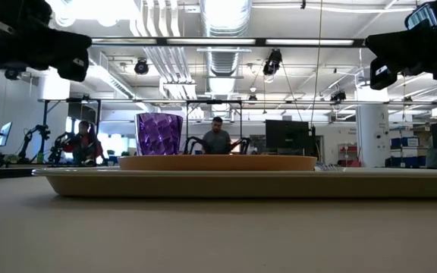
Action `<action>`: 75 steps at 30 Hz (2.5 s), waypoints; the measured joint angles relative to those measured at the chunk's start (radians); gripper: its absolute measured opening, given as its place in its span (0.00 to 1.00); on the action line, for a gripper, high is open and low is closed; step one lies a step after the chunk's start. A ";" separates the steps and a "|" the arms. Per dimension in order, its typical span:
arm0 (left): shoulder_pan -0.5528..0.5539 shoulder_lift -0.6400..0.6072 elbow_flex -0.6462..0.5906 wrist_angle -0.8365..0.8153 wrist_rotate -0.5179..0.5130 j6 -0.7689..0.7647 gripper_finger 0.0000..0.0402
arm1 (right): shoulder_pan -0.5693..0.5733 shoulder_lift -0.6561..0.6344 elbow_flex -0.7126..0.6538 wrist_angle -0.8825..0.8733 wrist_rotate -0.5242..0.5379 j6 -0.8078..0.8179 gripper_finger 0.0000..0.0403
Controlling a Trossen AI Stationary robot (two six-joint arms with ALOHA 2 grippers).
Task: Pick and place plate/cup/fork/spoon on tray
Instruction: Return to Home Position
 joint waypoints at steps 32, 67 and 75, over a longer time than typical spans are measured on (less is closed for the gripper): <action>0.000 -0.164 -0.093 -0.074 -0.168 -0.019 0.00 | 0.000 0.000 0.000 -0.098 0.070 -0.162 0.03; -0.001 -0.216 -0.095 -0.079 -0.144 -0.017 0.00 | 0.570 0.045 0.001 -0.052 0.476 -0.158 0.03; 0.000 -0.216 -0.095 -0.076 -0.121 0.007 0.00 | 0.570 -0.002 0.001 -0.174 0.469 -0.180 0.03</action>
